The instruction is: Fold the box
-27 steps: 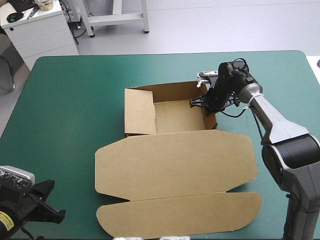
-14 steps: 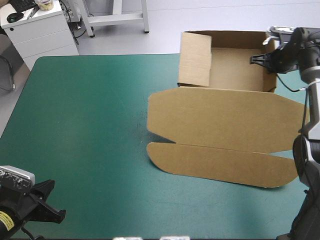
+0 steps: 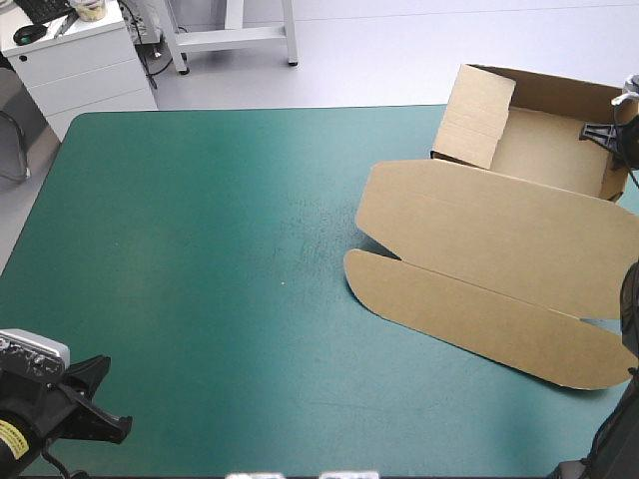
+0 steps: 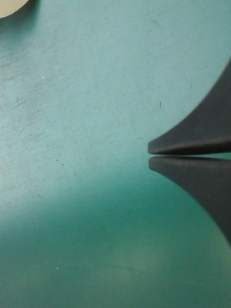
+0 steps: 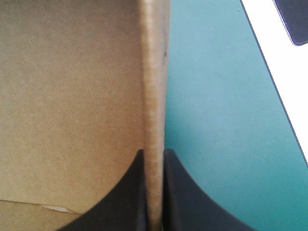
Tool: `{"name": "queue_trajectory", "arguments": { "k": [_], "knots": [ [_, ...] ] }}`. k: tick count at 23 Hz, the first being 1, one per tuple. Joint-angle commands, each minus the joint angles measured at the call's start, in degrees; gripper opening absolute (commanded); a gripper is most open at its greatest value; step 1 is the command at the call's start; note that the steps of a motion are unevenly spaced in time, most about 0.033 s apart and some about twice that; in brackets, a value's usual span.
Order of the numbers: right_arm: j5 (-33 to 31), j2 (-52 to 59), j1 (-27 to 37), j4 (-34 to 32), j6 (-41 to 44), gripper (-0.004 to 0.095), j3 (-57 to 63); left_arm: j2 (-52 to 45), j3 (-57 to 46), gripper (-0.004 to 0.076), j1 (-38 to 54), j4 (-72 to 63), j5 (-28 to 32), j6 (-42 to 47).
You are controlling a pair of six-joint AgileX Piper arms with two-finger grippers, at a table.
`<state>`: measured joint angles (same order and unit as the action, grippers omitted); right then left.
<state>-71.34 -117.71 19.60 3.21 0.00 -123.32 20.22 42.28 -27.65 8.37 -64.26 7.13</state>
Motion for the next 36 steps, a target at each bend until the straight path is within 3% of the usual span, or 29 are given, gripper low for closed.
{"name": "queue_trajectory", "arguments": {
  "k": [1,6,9,13,15,17,22,23,24,29,32,33,36],
  "knots": [
    [-0.5,1.9,2.7,0.9,0.7,-0.0020,-1.6,0.6,1.4,-0.0009,-0.4,0.7,3.6,0.1],
    [-0.5,1.5,3.9,0.5,0.0,0.0010,-1.6,0.6,1.4,-0.0009,-0.4,0.6,3.9,0.1],
    [-0.5,1.5,4.2,0.5,-1.4,0.0213,-1.6,0.6,1.4,-0.0009,-0.4,0.5,3.9,0.1],
    [-0.5,1.5,4.2,-0.7,-1.4,0.0621,-1.6,0.6,1.4,-0.0010,-0.4,0.5,4.1,0.1],
    [-0.6,1.6,4.2,-2.3,-1.1,0.0762,-1.6,0.6,1.4,-0.0010,-0.4,0.5,4.6,0.1],
    [-0.6,3.4,4.2,-3.7,0.4,0.0841,-1.6,0.6,1.4,-0.0009,-0.4,0.4,4.8,0.1],
    [-0.6,13.4,4.1,-3.6,0.0,0.0770,-1.6,0.6,1.4,-0.0009,-0.4,0.2,4.9,0.1],
    [-0.6,16.8,4.1,-0.7,0.0,0.0678,-0.4,0.6,1.3,-0.0009,-0.4,0.2,4.9,0.1],
    [-0.6,20.7,4.0,4.9,-1.7,0.0507,2.5,0.6,1.3,-0.0009,-0.4,0.2,4.9,0.1],
    [-0.4,35.0,4.0,19.4,-10.6,-0.0008,18.5,0.6,1.3,-0.0009,-0.4,0.0,6.2,0.1],
    [1.4,45.7,4.0,25.7,-16.3,0.0000,30.3,0.6,1.3,-0.0010,-0.4,0.0,9.5,1.5],
    [6.2,51.3,2.8,27.8,-18.8,-0.0001,37.2,0.6,1.3,-0.0010,-0.4,0.2,10.5,2.3],
    [12.6,61.0,-1.9,27.8,-20.8,-0.0001,46.8,0.4,1.3,-0.0010,-0.4,0.2,10.9,2.4]
  ]
}}
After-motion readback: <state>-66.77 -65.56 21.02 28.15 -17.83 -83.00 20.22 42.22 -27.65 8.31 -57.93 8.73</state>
